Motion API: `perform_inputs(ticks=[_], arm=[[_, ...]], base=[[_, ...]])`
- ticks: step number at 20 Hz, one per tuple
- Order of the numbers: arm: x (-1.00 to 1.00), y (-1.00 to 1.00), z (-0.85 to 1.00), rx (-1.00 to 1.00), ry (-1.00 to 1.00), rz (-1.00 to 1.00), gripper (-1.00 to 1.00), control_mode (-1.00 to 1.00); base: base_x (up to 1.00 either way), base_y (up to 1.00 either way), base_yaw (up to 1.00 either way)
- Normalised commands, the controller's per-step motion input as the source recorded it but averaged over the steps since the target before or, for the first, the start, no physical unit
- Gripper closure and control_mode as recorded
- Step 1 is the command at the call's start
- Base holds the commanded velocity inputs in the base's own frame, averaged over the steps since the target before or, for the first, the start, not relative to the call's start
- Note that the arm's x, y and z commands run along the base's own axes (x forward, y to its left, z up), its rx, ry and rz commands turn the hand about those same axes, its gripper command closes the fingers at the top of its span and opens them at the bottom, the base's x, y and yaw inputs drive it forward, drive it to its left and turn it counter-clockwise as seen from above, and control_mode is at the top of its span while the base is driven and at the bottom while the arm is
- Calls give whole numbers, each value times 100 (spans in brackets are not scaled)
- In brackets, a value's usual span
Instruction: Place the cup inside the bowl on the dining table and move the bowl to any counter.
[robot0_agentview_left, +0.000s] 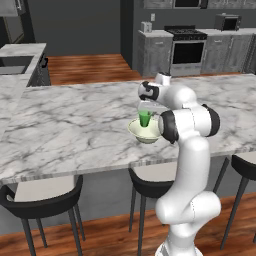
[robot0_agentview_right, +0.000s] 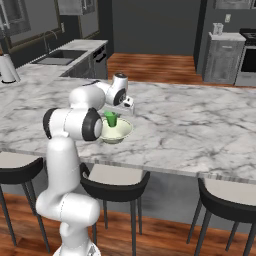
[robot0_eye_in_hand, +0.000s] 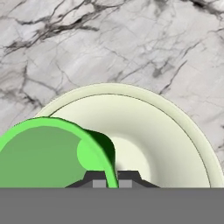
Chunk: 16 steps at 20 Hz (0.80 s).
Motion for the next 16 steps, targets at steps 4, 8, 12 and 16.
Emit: perform_inputs(ticks=[4,8,12,16], arm=[[3,0,-3,-1,0,0,100,-100],[0,0,0,0,0,0,100,-100],[0,0,-2,0,0,0,100,-100],[-1,0,-14,0,0,0,100,-100]], base=[[0,0,0],[0,0,0],[0,0,0],[0,0,0]])
